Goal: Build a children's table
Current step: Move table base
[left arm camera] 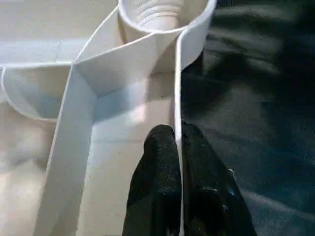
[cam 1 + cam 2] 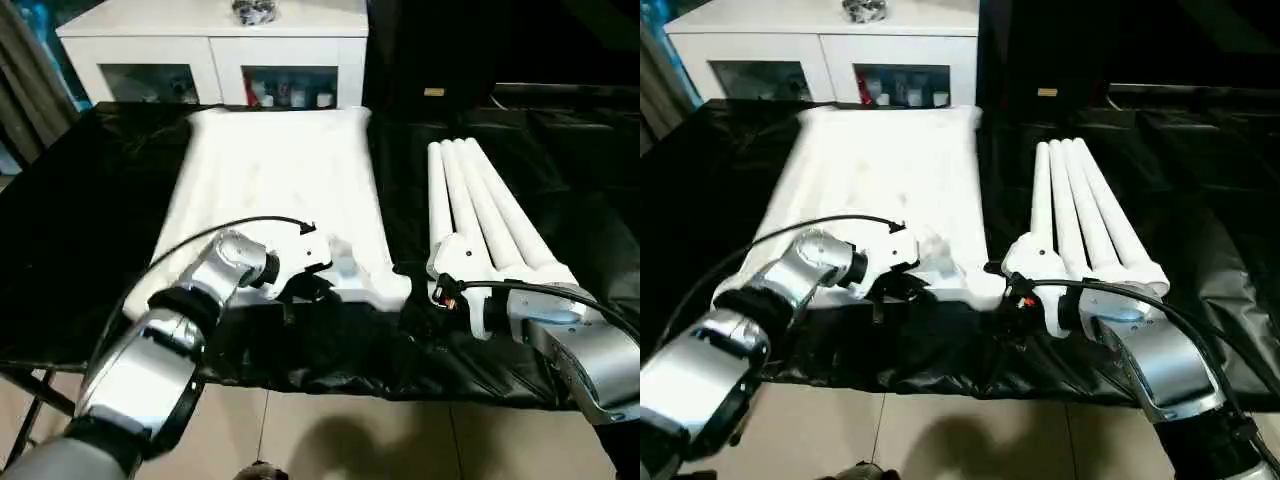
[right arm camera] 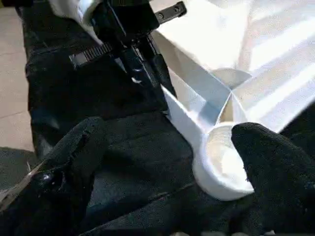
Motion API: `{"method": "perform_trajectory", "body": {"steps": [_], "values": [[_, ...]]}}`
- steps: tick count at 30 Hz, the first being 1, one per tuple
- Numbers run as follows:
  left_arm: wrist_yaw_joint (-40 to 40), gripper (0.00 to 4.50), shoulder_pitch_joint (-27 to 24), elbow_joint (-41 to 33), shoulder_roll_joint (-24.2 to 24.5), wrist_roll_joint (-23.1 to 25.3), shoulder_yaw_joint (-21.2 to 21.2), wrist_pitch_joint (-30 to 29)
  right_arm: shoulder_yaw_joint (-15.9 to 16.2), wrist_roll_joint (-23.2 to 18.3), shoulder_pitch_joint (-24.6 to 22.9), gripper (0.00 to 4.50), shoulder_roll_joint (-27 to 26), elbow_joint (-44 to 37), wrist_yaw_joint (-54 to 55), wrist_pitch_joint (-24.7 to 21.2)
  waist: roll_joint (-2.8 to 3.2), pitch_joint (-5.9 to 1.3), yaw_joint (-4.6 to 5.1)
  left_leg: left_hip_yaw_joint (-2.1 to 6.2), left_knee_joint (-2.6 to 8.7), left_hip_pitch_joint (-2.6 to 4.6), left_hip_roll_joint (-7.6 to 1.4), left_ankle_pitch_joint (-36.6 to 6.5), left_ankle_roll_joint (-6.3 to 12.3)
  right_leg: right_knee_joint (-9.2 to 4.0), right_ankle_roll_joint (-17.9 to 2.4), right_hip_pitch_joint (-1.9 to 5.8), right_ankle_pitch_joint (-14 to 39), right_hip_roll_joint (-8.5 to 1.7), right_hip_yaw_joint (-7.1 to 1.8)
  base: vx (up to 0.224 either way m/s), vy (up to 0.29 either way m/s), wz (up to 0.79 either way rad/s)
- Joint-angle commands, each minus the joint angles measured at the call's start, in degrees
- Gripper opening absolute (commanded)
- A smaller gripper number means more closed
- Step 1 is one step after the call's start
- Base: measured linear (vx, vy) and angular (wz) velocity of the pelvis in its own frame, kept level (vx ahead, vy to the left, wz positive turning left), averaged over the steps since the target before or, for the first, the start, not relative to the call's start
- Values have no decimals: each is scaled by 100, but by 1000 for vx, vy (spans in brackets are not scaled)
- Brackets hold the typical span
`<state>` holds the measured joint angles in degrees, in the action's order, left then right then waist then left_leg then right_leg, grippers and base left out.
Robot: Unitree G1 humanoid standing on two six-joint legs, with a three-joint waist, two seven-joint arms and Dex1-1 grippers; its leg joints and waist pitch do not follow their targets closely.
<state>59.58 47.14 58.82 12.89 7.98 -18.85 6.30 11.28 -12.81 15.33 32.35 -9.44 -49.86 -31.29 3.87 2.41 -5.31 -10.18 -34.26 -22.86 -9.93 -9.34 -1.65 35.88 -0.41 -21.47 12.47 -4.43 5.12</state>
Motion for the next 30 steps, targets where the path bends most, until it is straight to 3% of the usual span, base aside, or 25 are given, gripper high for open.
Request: {"method": "perform_trajectory", "body": {"steps": [1,2,3,4,5,6,10,12,13,14,15,16,17,18,19,20,21,23,26,29,30], "values": [[-162,0,-332,-302,79,-28,61,-69,-52,-1,-8,450,-23,-161,58,-68,-99,-365,-46,180,364,134,-387,-1181,441,-456,-1501,271,287,-551,-328,0,0,0],[-154,0,-472,-486,62,-64,77,-50,-54,-3,-10,450,-34,-159,69,-72,-151,-350,-41,174,370,121,-383,-1179,455,-467,-1470,274,396,-551,-327,0,0,0],[-142,0,-624,-707,45,-106,88,-33,-54,-10,-15,450,-46,-158,85,-75,-107,-342,-49,169,371,132,-380,-1219,438,-490,-1389,252,708,-556,-328,0,0,0],[-35,0,-881,-1089,-33,-265,126,33,-51,-19,-4,450,-57,-125,101,-67,-167,-338,-39,157,380,131,-385,-1212,435,-517,-1306,237,886,-544,-337,0,0,0],[-35,0,-881,-1089,-33,-265,126,33,-51,-19,-4,450,-57,-125,101,-67,-187,-351,-58,171,383,131,-405,-1179,427,-489,-1291,248,915,-566,-338,0,0,0],[11,0,-966,-1209,-76,-350,157,71,-48,-21,9,450,-59,-99,106,-60,-151,-342,-63,156,380,133,-398,-1162,429,-506,-1239,215,1030,-554,-340,0,0,0],[74,0,-1130,-1522,-54,-401,134,-6,-50,-10,59,450,-57,-35,119,-39,-120,-351,-135,159,394,154,-409,-1219,358,-519,-1066,175,1212,-546,-358,0,0,0],[-27,0,-1238,-1783,32,-318,111,-169,-70,-8,82,450,-37,-55,140,-51,-85,-361,-142,173,403,139,-418,-1172,327,-487,-1056,185,1034,-551,-360,0,0,0],[-57,28,-1273,-1871,50,-302,121,-246,-82,-14,87,450,-26,-71,147,-60,-99,-361,-134,167,401,133,-405,-1148,339,-491,-1055,177,934,-535,-357,0,0,0],[-44,28,-1272,-1938,54,-359,186,-335,-134,-40,90,450,-22,-103,176,-93,-45,-374,-136,172,389,132,-400,-1124,331,-475,-1067,183,856,-542,-357,0,0,0],[-13,28,-1285,-2035,56,-430,249,-441,-186,-78,92,450,-26,-132,196,-122,-72,-385,-123,164,382,123,-395,-1042,354,-460,-1095,193,662,-536,-356,0,0,0],[9,49,-1293,-2161,90,-480,306,-495,-284,-143,99,450,-66,-168,258,-169,-71,-387,-126,160,372,114,-387,-977,389,-453,-1134,189,551,-534,-349,0,0,0],[-1,49,-1300,-2240,124,-471,323,-477,-364,-197,111,450,-111,-183,321,-231,-23,-390,-129,167,370,112,-391,-977,394,-451,-1148,187,530,-539,-348,0,0,0],[-8,66,-1304,-2270,139,-461,326,-464,-395,-219,117,450,-130,-187,347,-256,-47,-393,-113,163,373,115,-391,-1004,402,-457,-1160,182,481,-520,-347,0,0,0],[-85,69,-1297,-2355,175,-466,389,-467,-454,-96,182,450,-197,-158,592,-284,-41,-388,-108,165,379,113,-387,-1013,377,-448,-1174,176,464,-512,-342,0,0,0],[-69,69,-1325,-2594,233,-578,500,-597,-568,79,346,450,-331,-43,1055,-573,11,-386,-102,173,379,126,-383,-1048,330,-446,-1182,174,517,-517,-341,0,0,0],[-69,69,-1325,-2594,233,-578,500,-597,-568,79,346,450,-331,-43,1055,-573,-5,-376,-84,169,399,124,-383,-1084,295,-457,-1188,166,577,-505,-338,0,0,0],[-102,69,-1376,-2929,310,-733,664,-761,-690,195,614,450,-524,139,1534,-1060,-24,-369,-54,166,406,140,-373,-1180,193,-453,-1233,162,698,-493,-338,0,0,0],[-91,69,-1469,-3341,419,-866,788,-960,-1048,169,1055,450,-1023,636,2265,-1505,-26,-371,-11,163,411,155,-359,-1245,43,-444,-1206,149,891,-501,-352,0,0,0],[-204,69,-1523,-3591,430,-931,855,-1101,-1188,309,1398,450,-1344,1136,2870,-1507,-52,-377,27,152,415,157,-354,-1134,-25,-435,-1195,150,752,-482,-345,0,0,0],[-235,69,-1535,-3654,429,-942,865,-1138,-1199,368,1497,450,-1425,1309,3027,-1463,-36,-385,29,143,407,155,-349,-1055,-30,-416,-1193,149,635,-484,-353,0,0,0]]}}
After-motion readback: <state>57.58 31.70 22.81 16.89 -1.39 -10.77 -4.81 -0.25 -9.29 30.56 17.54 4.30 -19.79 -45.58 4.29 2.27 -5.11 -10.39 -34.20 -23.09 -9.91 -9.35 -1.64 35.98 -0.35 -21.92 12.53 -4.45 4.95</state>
